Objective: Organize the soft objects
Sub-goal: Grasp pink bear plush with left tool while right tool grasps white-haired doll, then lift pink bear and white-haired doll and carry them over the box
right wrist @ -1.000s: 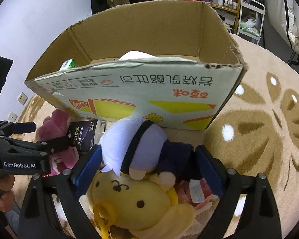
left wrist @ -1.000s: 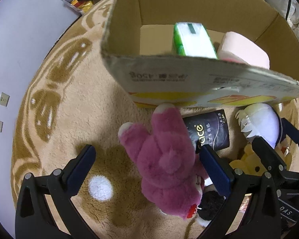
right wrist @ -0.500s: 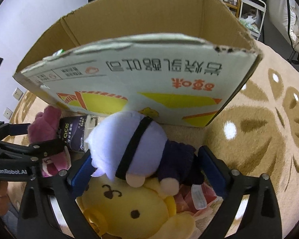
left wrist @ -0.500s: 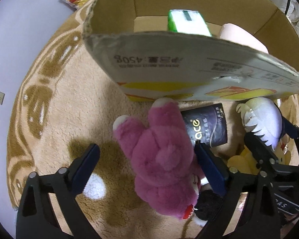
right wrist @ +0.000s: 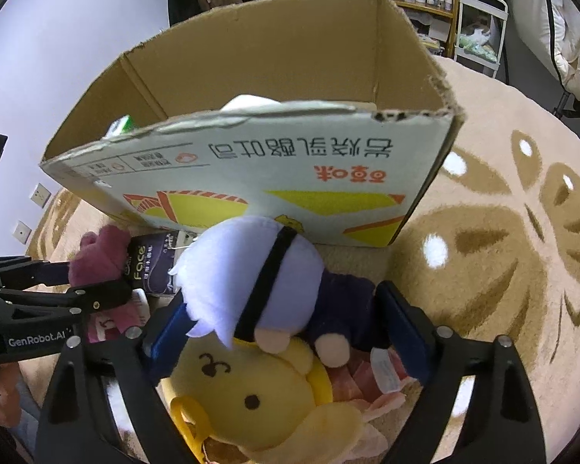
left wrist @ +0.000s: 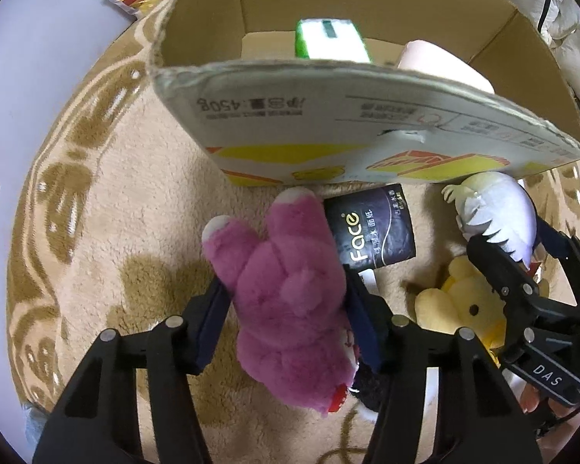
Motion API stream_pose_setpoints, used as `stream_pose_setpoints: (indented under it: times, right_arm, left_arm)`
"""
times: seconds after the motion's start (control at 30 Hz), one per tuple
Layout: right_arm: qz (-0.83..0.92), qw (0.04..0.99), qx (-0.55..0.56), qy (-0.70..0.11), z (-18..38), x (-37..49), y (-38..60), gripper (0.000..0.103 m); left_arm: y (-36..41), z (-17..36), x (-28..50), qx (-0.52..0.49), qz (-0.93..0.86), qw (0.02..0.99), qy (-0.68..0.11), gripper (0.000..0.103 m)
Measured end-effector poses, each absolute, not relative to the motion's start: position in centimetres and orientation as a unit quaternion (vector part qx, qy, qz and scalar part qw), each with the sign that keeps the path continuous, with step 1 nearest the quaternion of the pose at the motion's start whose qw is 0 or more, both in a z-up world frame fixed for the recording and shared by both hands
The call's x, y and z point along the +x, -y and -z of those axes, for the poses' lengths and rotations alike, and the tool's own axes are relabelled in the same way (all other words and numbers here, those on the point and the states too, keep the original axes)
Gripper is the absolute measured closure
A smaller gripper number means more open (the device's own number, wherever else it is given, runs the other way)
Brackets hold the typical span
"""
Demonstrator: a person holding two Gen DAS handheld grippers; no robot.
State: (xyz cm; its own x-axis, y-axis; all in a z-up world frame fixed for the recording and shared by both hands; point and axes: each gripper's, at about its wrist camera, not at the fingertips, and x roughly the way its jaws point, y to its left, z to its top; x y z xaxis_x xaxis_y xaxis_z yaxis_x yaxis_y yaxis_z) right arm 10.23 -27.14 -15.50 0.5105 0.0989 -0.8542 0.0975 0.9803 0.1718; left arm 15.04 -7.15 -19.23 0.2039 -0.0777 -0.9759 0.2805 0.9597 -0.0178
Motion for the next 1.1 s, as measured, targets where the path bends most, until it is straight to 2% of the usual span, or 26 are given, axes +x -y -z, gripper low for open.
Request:
stream_pose_setpoints:
  times: [0.23, 0.7, 1.1]
  right_arm:
    - [0.003, 0.871, 0.105, -0.481, 15.0, 8.1, 27.2, 0.011]
    - [-0.009, 0.903, 0.094, -0.420, 10.8, 4.6, 25.8, 0.011]
    - [-0.015, 0.942, 0.087, -0.324, 5.4, 1.5, 25.5, 0.011]
  left_arm:
    - [6.7, 18.0, 14.0, 0.071, 0.118, 0.783, -0.607, 0.056]
    - [5.1, 14.0, 10.5, 0.093, 0.092, 0.832, -0.539, 0.056]
    - [3.6, 6.6, 9.2, 0.076, 0.065, 0.895, -0.434, 0.056]
